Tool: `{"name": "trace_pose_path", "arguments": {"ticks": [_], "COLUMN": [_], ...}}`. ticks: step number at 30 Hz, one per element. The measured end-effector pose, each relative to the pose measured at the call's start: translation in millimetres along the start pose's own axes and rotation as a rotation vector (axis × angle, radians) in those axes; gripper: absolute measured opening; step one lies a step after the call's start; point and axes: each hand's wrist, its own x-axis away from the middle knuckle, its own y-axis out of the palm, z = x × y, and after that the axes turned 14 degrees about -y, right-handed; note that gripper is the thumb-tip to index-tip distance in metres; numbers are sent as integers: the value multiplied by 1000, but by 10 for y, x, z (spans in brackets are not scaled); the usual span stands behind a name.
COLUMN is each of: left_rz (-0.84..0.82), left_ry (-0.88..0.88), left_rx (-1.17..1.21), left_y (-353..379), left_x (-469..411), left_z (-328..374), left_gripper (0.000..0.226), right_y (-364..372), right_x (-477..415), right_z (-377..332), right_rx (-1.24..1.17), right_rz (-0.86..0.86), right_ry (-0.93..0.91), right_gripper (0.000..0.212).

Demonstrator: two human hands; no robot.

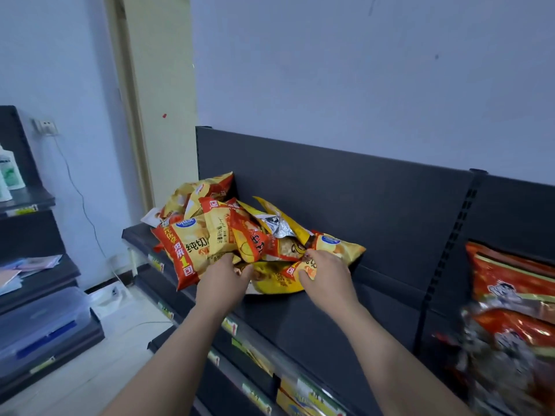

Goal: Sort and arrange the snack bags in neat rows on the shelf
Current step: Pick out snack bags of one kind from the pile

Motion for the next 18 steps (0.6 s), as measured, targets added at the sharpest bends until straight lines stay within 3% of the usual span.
{"name": "trace_pose_path", "arguments": {"ticks": [9, 14, 18], "left_rz": [-76, -135, -205], "left_ry": [-118, 15, 122], "left_rx": [88, 232, 381], "left_y": [331, 350, 236], "left_x": [-949, -1194, -1396], "left_z": [197, 332, 479], "left_gripper": [32, 23, 14], "right_y": [361, 448, 446], "right_x": [-1105, -1534, -1635], "right_z": [106, 170, 304], "right_rx": [-43, 54, 53], "right_rz": [0, 40, 98], "right_ry": [-81, -67, 99], "right_gripper": [54, 37, 22]}}
